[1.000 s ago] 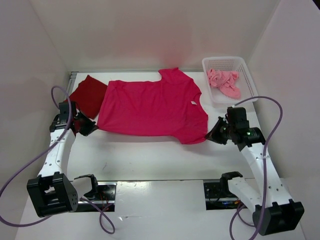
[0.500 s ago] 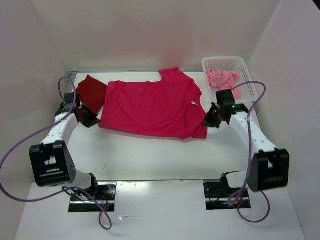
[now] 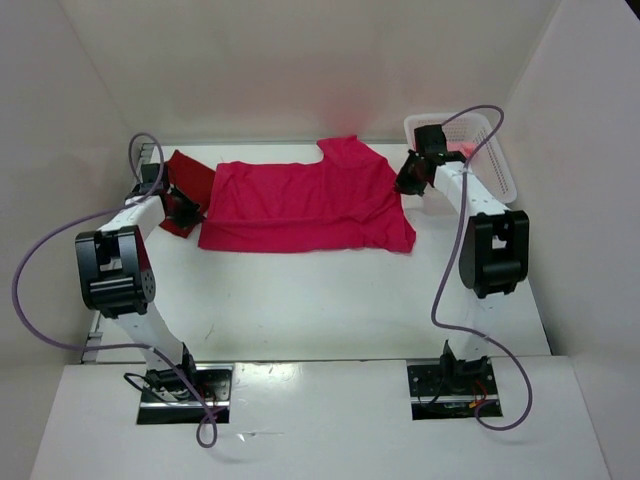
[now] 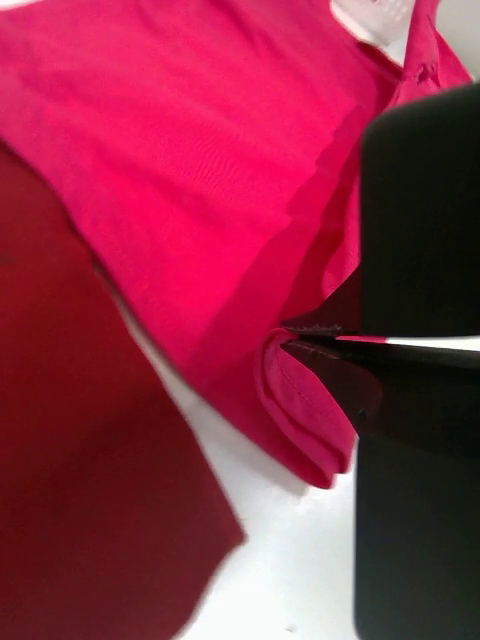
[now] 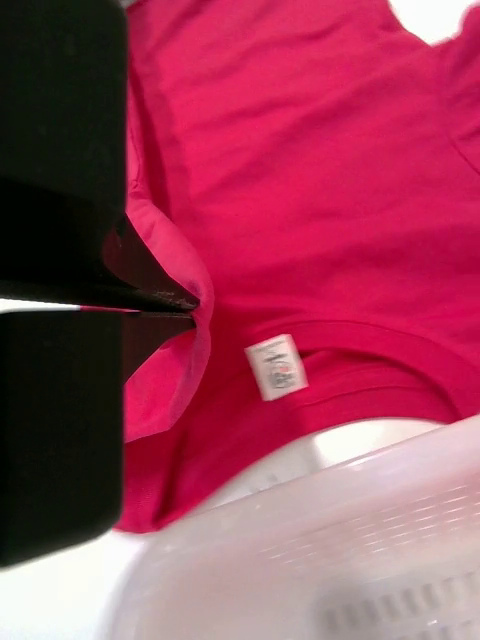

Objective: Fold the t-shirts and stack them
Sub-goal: Fold the flattened tshirt in 1/3 of the way

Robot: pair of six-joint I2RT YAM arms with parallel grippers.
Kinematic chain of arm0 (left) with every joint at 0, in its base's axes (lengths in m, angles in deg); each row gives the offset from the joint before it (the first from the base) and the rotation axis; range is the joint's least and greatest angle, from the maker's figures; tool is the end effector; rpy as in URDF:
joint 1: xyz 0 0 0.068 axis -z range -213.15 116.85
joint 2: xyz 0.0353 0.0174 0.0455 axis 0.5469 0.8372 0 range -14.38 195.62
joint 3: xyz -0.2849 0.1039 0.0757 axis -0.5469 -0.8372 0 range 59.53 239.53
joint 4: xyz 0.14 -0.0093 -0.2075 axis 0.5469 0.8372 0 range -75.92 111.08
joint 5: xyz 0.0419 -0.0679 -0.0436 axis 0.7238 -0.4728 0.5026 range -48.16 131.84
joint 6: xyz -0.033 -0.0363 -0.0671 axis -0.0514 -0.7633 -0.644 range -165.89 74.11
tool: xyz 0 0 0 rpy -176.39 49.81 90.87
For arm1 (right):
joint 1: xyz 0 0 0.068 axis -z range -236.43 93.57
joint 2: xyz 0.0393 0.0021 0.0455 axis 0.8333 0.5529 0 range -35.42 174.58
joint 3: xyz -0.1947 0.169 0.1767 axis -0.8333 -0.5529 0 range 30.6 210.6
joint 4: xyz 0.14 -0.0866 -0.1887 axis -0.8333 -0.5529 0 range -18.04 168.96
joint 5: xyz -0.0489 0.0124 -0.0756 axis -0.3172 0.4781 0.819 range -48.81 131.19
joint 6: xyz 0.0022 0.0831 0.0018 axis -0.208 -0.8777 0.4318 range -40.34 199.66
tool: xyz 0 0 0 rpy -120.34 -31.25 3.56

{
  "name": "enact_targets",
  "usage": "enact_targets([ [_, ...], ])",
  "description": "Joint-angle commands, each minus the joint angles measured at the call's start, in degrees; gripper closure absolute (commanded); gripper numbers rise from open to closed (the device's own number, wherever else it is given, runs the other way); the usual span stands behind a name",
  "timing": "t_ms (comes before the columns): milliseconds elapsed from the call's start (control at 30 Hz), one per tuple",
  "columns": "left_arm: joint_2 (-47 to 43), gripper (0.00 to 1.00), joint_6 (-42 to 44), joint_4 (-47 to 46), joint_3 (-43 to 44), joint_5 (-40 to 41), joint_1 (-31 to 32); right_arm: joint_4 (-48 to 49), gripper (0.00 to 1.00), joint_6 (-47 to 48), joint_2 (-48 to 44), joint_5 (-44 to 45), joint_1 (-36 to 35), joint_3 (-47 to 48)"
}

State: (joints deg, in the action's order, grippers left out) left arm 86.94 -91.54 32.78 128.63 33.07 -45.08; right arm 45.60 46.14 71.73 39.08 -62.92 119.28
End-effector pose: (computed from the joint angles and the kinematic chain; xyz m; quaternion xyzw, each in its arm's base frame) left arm 0.3948 0.0720 0.2257 -0.4301 0.8358 -0.1658 0.2982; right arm 0.4375 0.0524 0.2726 0.2150 0.9201 0.1281 0.3012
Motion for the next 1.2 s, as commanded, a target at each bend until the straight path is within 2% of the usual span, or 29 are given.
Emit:
enact_targets([
  [0, 4.0, 1.0, -0.9, -2.3, 3.4, 1.0, 0.6, 1.8, 1.0, 1.8, 5.2, 2.5, 0.4, 7.0],
  [100, 5.9, 0.98, -1.5, -2.3, 5.2, 1.0, 1.1, 1.8, 1.0, 1.8, 8.5, 2.5, 0.4, 10.8],
  [167, 5.9, 0.91, -2.0, -3.6, 5.2, 0.3, 1.1, 1.8, 0.99, 1.8, 10.5, 2.5, 0.4, 12.7],
  [267, 2.6, 0.77, -2.0, -4.2, 4.6, 1.0, 1.1, 1.8, 0.82, 1.8, 10.5, 1.9, 0.4, 14.0],
  [300, 0.1, 0.74, -1.2, -4.2, 3.9, 1.7, 1.1, 1.8, 0.71, 1.8, 9.4, 1.4, 0.4, 12.8],
  [400, -5.4, 0.68, 0.1, -3.7, 0.8, 2.8, 1.1, 4.0, 0.61, 1.3, 3.0, 0.8, 0.4, 7.7],
  [500, -11.7, 0.61, 1.7, -2.6, -5.8, 2.8, 1.1, 7.0, 0.6, 0.6, -6.6, -0.3, 0.4, -2.2],
  [533, -14.5, 0.58, 1.7, -2.6, -8.0, 2.8, 1.1, 8.3, 0.66, 0.0, -9.0, -0.3, 0.4, -7.9],
  [600, -16.2, 0.52, 1.7, -3.1, -14.0, 2.8, 0.6, 9.5, 0.81, -1.2, -15.0, -3.0, 0.4, -13.7],
  [633, -16.8, 0.52, 1.7, -3.1, -15.2, 2.3, 0.6, 10.1, 0.97, -2.7, -16.6, -3.9, 0.4, -19.0],
  [667, -16.8, 0.52, 1.7, -3.8, -16.2, 1.6, 0.6, 10.7, 1.0, -3.4, -19.8, -5.5, 0.4, -21.7],
  [800, -13.0, 0.59, -0.9, -5.9, -18.0, -0.5, -0.5, 13.1, 1.0, -6.0, -24.1, -5.6, 0.4, -33.4],
  [967, -9.2, 0.64, -4.7, -9.5, -19.1, -2.6, -2.4, 13.1, 0.86, -6.0, -26.6, -3.3, 0.4, -36.5],
  [1000, -8.0, 0.64, -5.4, -10.2, -19.1, -2.6, -2.4, 13.1, 0.81, -6.0, -26.6, -2.7, 0.4, -36.5],
  [1133, -5.1, 0.62, -6.0, -11.5, -18.6, -2.6, -2.4, 13.8, 0.73, -6.0, -26.0, -2.7, 0.4, -37.7],
  [1167, -4.4, 0.62, -6.6, -12.0, -18.6, -2.6, -2.4, 14.3, 0.68, -6.0, -25.5, -2.7, 0.4, -37.7],
])
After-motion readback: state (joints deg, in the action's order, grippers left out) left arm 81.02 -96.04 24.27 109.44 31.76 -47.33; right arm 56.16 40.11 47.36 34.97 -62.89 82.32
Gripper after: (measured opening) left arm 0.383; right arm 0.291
